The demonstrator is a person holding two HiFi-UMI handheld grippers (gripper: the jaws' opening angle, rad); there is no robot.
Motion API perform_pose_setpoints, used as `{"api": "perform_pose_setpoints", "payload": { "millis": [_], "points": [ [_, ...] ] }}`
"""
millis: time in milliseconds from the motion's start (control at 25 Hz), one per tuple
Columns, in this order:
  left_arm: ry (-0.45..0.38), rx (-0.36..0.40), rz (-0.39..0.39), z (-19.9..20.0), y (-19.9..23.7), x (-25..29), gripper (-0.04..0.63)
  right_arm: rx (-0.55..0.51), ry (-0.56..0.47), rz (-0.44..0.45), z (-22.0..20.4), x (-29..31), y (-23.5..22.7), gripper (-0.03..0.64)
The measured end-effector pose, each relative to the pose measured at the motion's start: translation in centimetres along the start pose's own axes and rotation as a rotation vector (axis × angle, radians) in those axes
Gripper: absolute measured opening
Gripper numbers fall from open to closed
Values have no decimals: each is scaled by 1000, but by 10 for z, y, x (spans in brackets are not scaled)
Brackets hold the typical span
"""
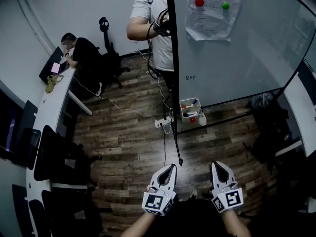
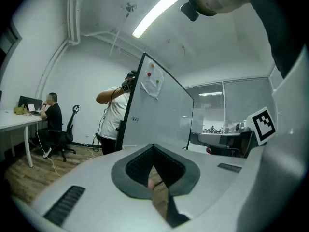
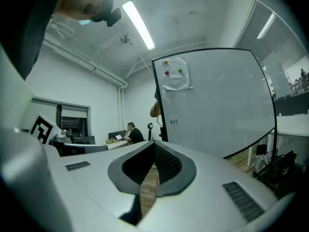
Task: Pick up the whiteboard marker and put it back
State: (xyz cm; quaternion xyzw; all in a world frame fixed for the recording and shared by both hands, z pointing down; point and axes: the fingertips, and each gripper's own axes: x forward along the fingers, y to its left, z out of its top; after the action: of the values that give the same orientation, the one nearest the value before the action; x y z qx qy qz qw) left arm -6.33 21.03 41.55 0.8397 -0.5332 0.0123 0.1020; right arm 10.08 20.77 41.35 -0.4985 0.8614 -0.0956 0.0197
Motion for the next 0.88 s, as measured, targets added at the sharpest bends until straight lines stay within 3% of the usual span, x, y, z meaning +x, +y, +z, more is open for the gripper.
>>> {"api": "perform_pose_setpoints", "payload": {
  "millis": [200, 880],
  "points": [
    [-21, 13, -29, -9, -13, 6, 9, -9, -4, -5, 1, 3, -1, 14],
    [-17, 22, -48, -11, 13, -2, 9, 20, -19, -68, -4, 14, 13, 14]
  ]
}}
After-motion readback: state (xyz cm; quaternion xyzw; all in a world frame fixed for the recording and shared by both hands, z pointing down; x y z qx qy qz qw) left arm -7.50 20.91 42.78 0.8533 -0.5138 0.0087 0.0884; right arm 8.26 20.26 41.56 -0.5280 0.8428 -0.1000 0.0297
